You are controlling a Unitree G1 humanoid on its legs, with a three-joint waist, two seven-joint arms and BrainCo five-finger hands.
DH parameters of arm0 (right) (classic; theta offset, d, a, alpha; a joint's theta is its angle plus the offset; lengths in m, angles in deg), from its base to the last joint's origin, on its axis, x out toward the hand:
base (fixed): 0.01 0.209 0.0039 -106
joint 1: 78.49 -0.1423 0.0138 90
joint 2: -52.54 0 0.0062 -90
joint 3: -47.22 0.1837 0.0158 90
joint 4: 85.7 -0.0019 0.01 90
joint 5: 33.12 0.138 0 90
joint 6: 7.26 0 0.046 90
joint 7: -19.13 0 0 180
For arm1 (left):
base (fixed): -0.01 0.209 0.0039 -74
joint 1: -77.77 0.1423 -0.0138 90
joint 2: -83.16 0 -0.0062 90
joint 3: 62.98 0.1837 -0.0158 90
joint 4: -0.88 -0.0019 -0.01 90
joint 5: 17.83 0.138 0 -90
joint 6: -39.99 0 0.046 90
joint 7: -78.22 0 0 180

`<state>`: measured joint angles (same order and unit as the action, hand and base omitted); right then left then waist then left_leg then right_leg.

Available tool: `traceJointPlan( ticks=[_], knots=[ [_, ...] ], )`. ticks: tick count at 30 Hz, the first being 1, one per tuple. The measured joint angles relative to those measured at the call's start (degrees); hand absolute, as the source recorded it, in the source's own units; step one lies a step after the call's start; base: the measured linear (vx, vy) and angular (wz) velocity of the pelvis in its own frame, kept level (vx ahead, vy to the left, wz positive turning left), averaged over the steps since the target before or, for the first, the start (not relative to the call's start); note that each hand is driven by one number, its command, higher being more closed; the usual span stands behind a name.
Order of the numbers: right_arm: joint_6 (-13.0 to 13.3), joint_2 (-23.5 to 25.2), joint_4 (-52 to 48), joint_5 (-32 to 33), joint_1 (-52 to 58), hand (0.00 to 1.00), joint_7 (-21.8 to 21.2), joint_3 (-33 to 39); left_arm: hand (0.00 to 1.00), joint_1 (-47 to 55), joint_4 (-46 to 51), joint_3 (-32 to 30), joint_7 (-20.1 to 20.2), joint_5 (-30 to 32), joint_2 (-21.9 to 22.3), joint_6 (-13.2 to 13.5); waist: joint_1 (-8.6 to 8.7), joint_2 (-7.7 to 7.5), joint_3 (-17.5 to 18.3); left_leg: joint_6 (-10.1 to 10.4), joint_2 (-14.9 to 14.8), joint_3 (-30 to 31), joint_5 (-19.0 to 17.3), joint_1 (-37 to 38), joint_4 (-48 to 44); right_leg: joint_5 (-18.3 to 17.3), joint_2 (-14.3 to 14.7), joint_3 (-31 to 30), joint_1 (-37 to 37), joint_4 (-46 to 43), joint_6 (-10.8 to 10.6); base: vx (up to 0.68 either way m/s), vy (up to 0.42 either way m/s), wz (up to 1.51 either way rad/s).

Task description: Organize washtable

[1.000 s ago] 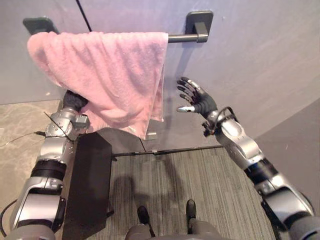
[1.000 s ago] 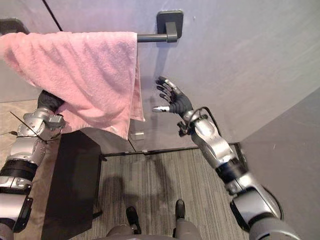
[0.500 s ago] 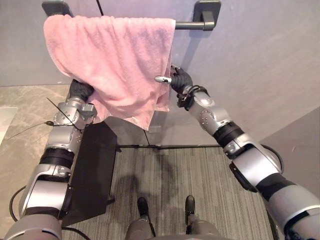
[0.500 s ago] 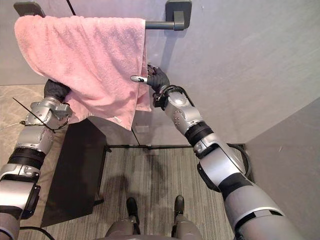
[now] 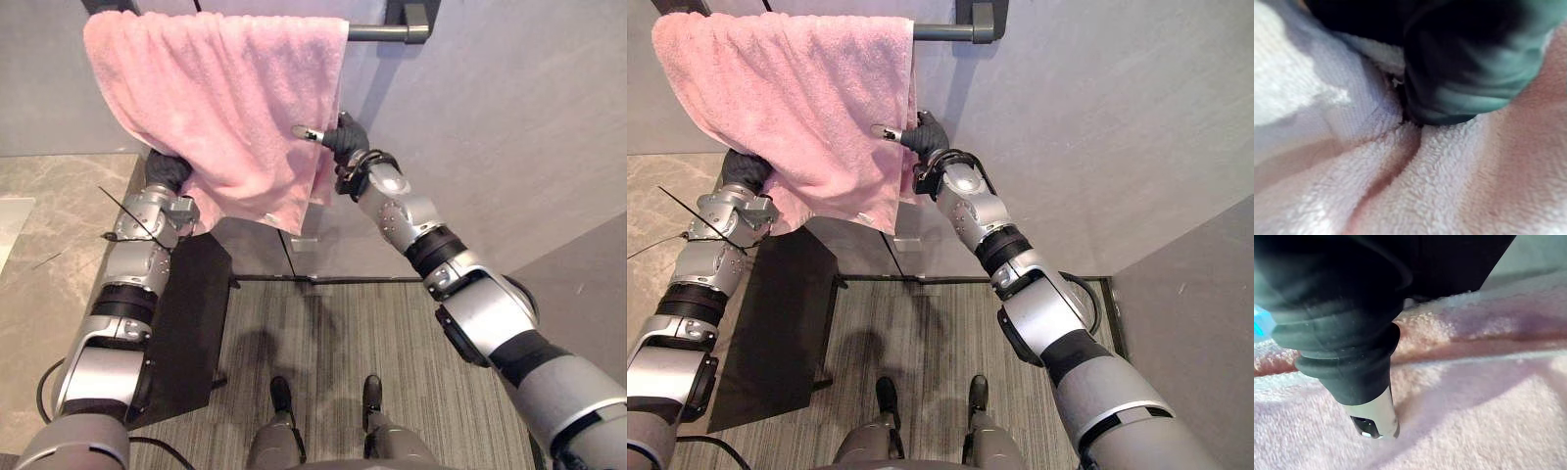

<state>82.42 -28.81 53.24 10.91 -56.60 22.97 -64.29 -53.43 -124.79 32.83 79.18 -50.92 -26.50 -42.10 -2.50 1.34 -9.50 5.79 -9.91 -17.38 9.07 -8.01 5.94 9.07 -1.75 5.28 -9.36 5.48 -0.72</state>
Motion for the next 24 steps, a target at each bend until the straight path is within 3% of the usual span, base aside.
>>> traceJointPlan(
  ticks=[11, 21, 22, 23, 24],
  knots=[
    [0.1, -2.3, -0.4, -4.0, -0.1, 1.0, 1.4, 7.4, 1.0, 0.2, 0.0, -3.5, -1.2, 0.1, 2.3, 0.0, 0.41, 0.05, -0.1, 0.0, 0.0, -0.3, 0.1, 0.2, 0.0, 0.2, 0.0, -0.3, 0.0, 0.0, 0.0, 0.0, 0.001, 0.0],
    [0.0, -2.8, -3.0, -5.1, -0.1, 1.0, 1.2, 7.5, 1.0, 1.1, 0.0, -4.3, -1.3, 0.2, 2.9, 0.0, 0.72, 0.08, -0.4, 0.0, 0.0, -1.2, 0.1, 0.2, 0.0, 0.4, 0.0, -1.1, -0.5, 0.0, -0.1, 0.0, 0.006, -0.05],
    [0.0, -2.8, -3.0, -5.5, -0.1, 0.0, 1.2, 7.5, 1.0, 1.6, 0.0, -4.3, -1.3, 0.2, 3.2, 0.0, 0.86, 0.08, -0.4, 0.0, 0.0, -1.2, 0.1, 0.2, 0.0, 0.4, 0.0, -1.1, -0.5, 0.0, -0.1, 0.0, 0.0, 0.0],
    [0.0, -2.8, -3.0, -5.9, -0.1, 0.0, 1.2, 7.4, 1.0, 2.0, 0.0, -4.3, -1.3, 0.2, 3.5, 0.0, 0.97, 0.08, -0.4, 0.0, 0.0, -1.1, 0.1, 0.2, 0.0, 0.4, 0.0, -1.0, -0.5, 0.0, -0.1, 0.0, 0.0, 0.0],
    [0.0, -2.8, -3.0, -5.9, -0.1, 0.0, 1.2, 7.4, 0.0, 2.1, 0.0, -4.3, -1.3, 0.2, 3.7, 0.0, 1.06, 0.08, -0.4, 0.0, 0.0, -1.1, 0.1, 0.2, 0.0, 0.4, 0.0, -0.9, -0.5, 0.0, -0.1, 0.0, 0.006, 0.04]
  ],
)
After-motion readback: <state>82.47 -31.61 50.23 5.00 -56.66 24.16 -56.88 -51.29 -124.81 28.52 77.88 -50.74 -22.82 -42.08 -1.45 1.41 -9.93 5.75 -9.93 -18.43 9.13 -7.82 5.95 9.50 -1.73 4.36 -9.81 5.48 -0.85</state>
